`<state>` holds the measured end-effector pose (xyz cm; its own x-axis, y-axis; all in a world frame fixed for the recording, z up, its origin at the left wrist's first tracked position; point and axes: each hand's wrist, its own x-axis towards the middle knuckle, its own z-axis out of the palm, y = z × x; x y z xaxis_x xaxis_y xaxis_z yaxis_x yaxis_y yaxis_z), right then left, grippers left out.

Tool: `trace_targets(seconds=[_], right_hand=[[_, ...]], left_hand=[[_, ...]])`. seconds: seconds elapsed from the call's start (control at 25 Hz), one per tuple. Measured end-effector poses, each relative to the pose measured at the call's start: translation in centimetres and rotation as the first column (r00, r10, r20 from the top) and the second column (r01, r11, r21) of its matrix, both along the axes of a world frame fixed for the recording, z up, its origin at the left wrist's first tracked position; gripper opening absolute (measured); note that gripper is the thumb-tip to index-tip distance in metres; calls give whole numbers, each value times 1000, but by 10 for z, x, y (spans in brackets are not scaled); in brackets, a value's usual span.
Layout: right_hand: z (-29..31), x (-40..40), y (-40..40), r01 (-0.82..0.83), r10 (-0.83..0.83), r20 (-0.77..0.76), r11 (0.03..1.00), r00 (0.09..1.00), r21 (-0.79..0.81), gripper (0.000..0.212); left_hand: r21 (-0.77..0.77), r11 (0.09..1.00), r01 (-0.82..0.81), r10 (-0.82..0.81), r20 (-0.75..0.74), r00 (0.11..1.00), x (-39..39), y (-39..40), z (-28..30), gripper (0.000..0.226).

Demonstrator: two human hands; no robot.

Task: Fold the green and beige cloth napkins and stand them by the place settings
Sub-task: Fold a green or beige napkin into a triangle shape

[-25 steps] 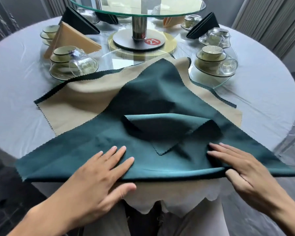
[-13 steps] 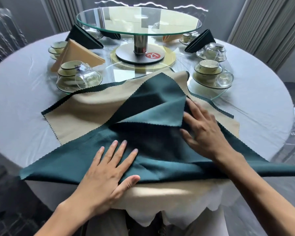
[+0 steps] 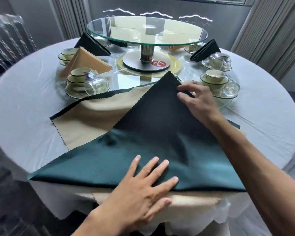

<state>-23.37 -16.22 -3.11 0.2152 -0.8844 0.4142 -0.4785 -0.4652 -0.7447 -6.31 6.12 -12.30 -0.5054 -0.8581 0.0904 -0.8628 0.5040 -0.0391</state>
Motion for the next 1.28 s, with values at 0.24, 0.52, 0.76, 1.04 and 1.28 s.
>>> trace_targets(seconds=[0.24, 0.52, 0.76, 1.04, 1.28], right_hand=[[7, 3, -14, 154, -146, -63, 978, 987, 144, 7], [3, 7, -15, 275, -259, -105, 940, 960, 199, 21], [1, 6, -16, 286, -291, -20, 919, 956, 272, 25], [1, 6, -21, 276, -299, 53, 925, 953, 261, 26], [4, -2, -15, 125, -176, 56, 857, 983, 499, 19]], left_hand=[[15, 999, -33, 33, 17, 999, 1, -3, -14, 58], [3, 1000, 16, -17, 40, 999, 3, -3, -15, 61], [-5, 1000, 20, -20, 29, 999, 4, -2, -14, 61], [-6, 1000, 0, 0, 24, 1000, 6, -8, -13, 61], [-4, 1000, -13, 13, 4, 1000, 7, -9, -15, 60]])
